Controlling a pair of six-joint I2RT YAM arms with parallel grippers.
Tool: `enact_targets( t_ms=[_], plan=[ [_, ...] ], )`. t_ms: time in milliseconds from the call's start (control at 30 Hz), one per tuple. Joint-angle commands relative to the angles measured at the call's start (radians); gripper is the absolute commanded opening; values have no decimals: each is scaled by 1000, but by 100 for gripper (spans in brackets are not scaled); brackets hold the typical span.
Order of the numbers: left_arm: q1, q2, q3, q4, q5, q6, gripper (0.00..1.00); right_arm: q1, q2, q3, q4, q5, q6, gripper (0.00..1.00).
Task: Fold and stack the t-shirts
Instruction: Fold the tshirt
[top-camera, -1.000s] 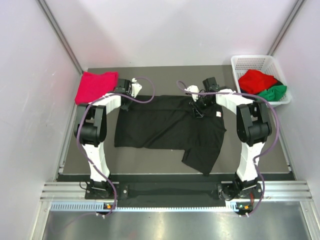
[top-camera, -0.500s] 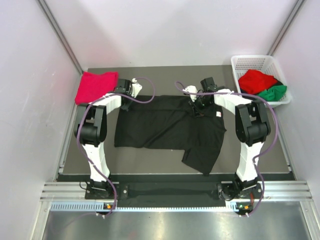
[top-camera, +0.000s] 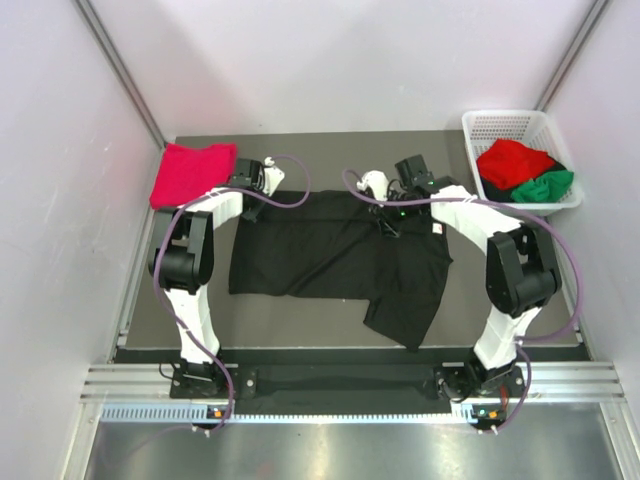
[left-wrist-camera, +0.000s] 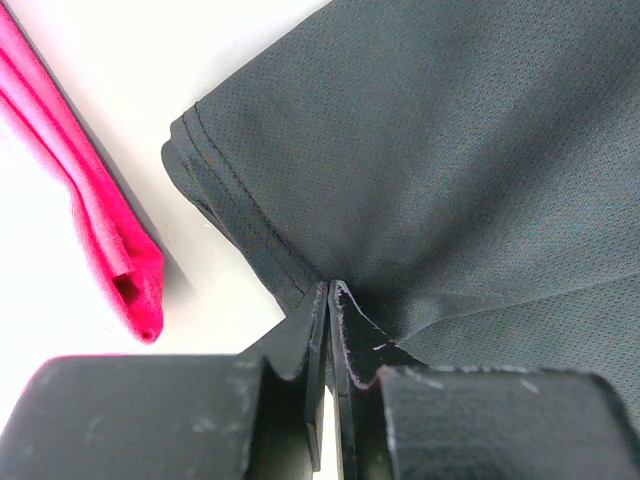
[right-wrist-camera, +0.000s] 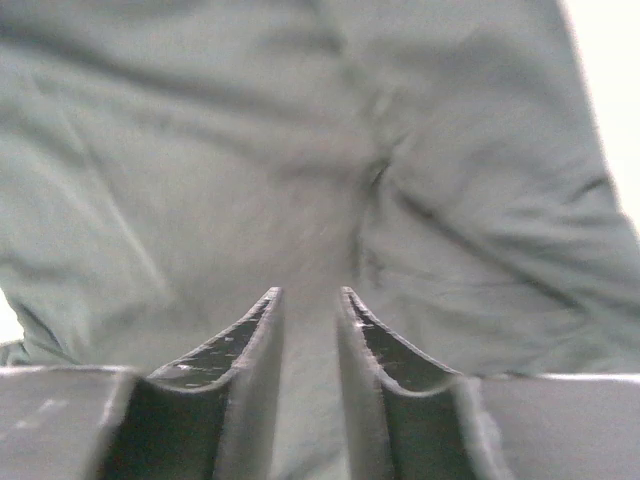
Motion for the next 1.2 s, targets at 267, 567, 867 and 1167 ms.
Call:
enact_targets(
  t_ms=[267, 567, 867, 1167],
  plan=[
    [5, -13, -27, -33, -15, 4, 8, -8, 110, 11, 47, 128, -23, 31],
    [4, 1, -9, -42, -21, 6, 8, -16, 164, 55, 62, 136, -6, 30],
    [-2, 4, -10, -44, -24, 7, 8, -22, 193, 64, 60, 147, -12, 31],
    [-2, 9, -7, -42, -23, 4, 8, -22, 204, 51, 79, 197, -8, 21]
  ],
)
